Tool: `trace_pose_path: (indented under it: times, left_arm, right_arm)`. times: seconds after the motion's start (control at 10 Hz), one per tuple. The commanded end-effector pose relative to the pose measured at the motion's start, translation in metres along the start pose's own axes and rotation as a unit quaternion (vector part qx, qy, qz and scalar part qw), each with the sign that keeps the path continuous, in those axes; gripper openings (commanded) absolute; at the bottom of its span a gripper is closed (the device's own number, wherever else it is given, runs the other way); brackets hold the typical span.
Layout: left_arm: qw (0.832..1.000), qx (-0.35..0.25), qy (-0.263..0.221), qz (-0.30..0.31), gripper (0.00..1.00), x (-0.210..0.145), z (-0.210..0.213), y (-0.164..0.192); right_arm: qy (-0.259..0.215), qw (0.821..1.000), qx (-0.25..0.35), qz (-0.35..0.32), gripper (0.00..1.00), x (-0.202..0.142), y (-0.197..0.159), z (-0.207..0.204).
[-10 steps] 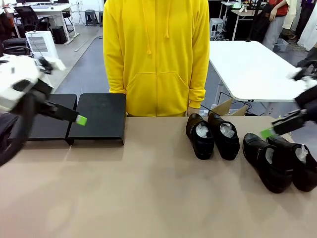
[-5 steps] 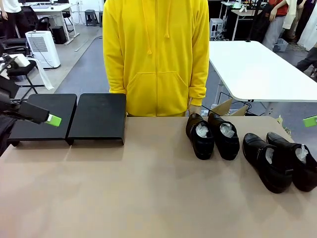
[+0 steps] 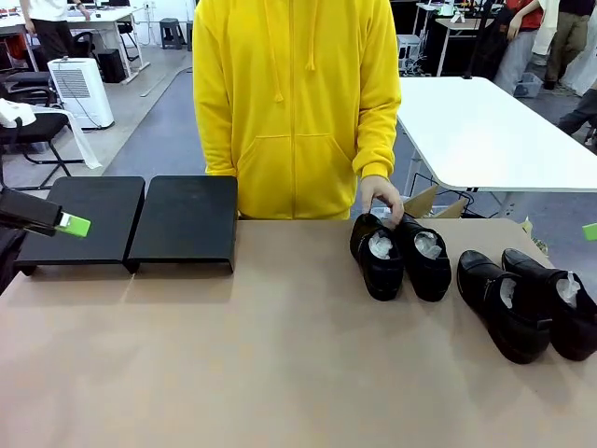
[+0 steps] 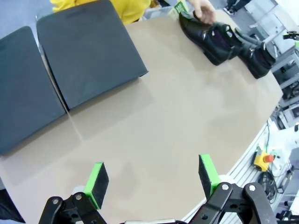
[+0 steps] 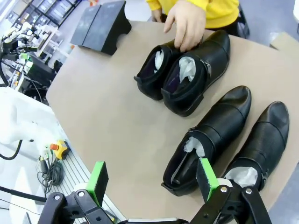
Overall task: Organize the shoes by placing them on the stand.
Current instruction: Pick up one Shoe and place it in the middle of the table.
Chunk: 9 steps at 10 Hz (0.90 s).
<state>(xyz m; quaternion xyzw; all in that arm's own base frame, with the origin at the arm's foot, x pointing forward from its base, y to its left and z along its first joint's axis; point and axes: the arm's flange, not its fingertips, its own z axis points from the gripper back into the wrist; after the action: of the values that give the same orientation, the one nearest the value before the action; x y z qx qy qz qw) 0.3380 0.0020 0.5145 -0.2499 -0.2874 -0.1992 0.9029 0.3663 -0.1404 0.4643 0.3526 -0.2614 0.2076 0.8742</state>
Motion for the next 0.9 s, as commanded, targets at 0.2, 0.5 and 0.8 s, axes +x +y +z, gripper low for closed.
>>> trace_pose_path:
  times: [0.2,0.5,0.8]
  left_arm:
    - [1.000,-0.014,0.003,-0.009,1.00,0.0013,-0.0049,-0.0052]
    - [1.000,-0.014,0.003,-0.009,1.00,0.0013,-0.0049,-0.0052]
    - [1.000,-0.014,0.003,-0.009,1.00,0.0013,-0.0049,-0.0052]
  right_arm:
    - [-0.008,1.000,0.004,0.012,1.00,0.0010,0.0023,0.0038]
    - [-0.008,1.000,0.004,0.012,1.00,0.0010,0.0023,0.0038]
    - [-0.008,1.000,0.004,0.012,1.00,0.0010,0.0023,0.0038]
